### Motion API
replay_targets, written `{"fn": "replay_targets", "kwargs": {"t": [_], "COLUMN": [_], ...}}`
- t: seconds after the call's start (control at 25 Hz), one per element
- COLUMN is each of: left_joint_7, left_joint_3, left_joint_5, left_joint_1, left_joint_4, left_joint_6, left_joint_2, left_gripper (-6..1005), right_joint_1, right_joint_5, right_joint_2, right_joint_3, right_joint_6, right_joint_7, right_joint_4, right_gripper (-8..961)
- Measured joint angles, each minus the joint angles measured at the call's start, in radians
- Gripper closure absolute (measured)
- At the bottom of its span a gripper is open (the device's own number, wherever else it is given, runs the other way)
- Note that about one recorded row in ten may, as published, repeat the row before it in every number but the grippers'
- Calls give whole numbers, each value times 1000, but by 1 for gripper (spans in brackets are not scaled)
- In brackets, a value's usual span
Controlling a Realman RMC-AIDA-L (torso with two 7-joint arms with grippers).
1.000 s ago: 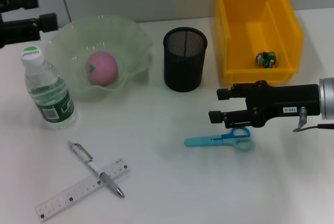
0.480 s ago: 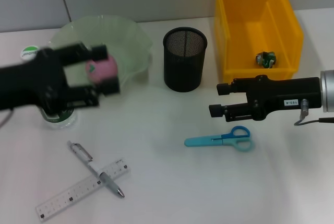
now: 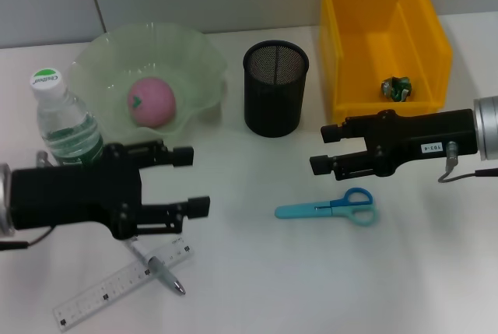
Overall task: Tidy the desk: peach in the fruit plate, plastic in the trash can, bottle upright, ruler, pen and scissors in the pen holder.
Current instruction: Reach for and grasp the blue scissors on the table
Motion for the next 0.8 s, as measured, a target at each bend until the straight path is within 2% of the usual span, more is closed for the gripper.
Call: {"fn": "replay_targets", "kwargs": {"t": [0.04, 0.12, 0.24, 0.32, 0.36, 0.56, 0.8], "left_joint_7": [0, 143, 183, 194, 198, 211, 237], "left_joint_3": [0, 3, 4, 10, 14, 22, 25], "left_joint_5": [0, 38, 41, 45, 47, 48, 49], "left_joint_1": [0, -11, -11, -11, -13, -16, -5], "left_joint_4": [0, -148, -190, -212, -225, -249, -253], "left_joint_6": [0, -61, -88, -112, -122, -134, -147], "left_joint_2": [0, 0, 0, -1, -1, -2, -5], "left_gripper": [210, 210, 211, 210, 210, 210, 211], "right_joint_1": [0, 10, 25, 65, 65, 162, 258], "right_joint_5": [0, 0, -2, -30, -30, -152, -303], "right_joint_2": [0, -7, -18, -30, -30, -40, -28], "right_joint_3": [0, -24, -71, -115, -115, -162, -225], "right_joint_6": [0, 0, 0, 0, 0, -20, -79], "right_joint_7": [0, 19, 50, 84, 84, 151, 209], "right_joint_4": [0, -6, -24, -35, -35, -68, -139], "right_gripper": [193, 193, 194, 194, 194, 195, 194]}}
